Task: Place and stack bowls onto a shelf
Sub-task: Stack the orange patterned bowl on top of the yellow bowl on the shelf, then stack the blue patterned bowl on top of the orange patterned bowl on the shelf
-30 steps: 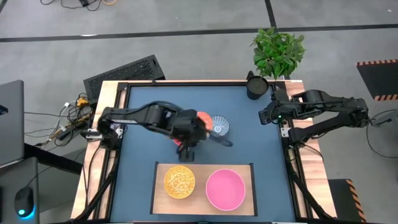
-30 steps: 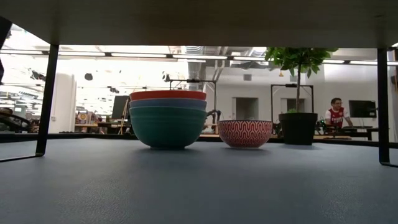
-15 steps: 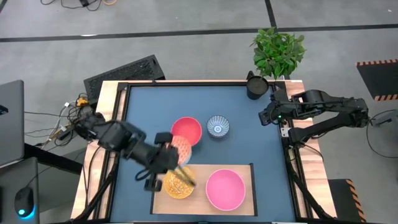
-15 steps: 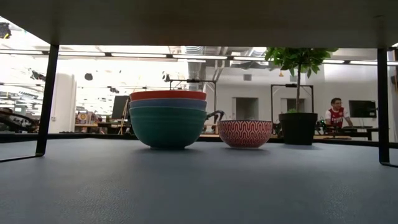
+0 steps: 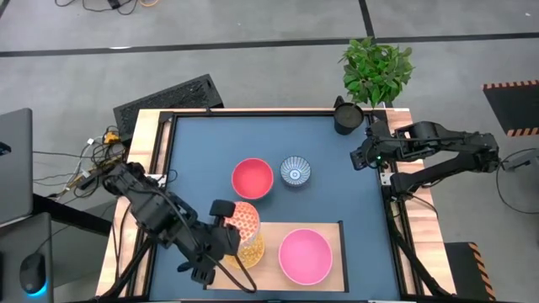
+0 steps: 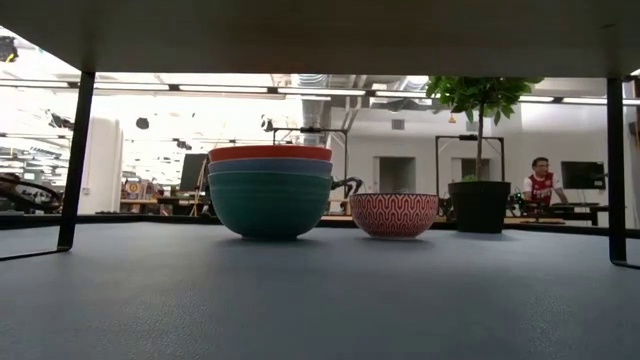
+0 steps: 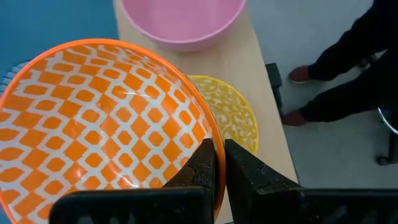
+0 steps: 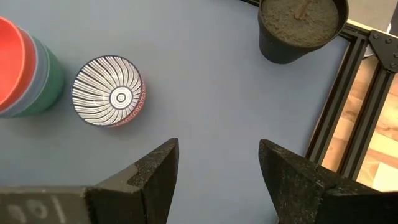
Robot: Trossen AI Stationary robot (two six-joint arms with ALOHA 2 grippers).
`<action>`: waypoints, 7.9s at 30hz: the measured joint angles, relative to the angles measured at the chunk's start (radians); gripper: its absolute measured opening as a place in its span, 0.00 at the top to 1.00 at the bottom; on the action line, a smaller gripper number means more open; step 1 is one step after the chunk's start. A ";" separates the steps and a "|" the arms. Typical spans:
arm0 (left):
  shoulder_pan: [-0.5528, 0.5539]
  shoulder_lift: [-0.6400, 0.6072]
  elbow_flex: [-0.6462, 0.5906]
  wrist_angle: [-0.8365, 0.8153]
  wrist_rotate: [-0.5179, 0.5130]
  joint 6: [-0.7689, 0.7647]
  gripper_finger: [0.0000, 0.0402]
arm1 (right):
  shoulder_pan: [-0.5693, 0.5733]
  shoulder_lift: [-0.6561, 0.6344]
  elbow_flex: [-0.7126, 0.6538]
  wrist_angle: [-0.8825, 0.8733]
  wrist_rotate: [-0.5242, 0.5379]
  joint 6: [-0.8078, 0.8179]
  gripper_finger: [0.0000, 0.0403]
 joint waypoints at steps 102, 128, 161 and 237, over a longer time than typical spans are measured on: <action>-0.058 0.157 -0.001 0.018 0.015 -0.021 1.00 | -0.001 0.000 0.000 0.000 0.000 -0.026 0.38; -0.057 0.155 0.000 -0.016 0.053 -0.068 0.73 | -0.001 0.000 0.000 -0.001 0.000 -0.029 0.38; 0.127 -0.067 0.002 0.063 -0.149 0.043 0.71 | -0.001 0.000 0.000 0.014 0.000 -0.025 0.38; 0.693 0.475 -0.161 0.471 0.217 0.564 0.48 | -0.002 -0.060 0.000 -0.069 0.103 0.158 0.38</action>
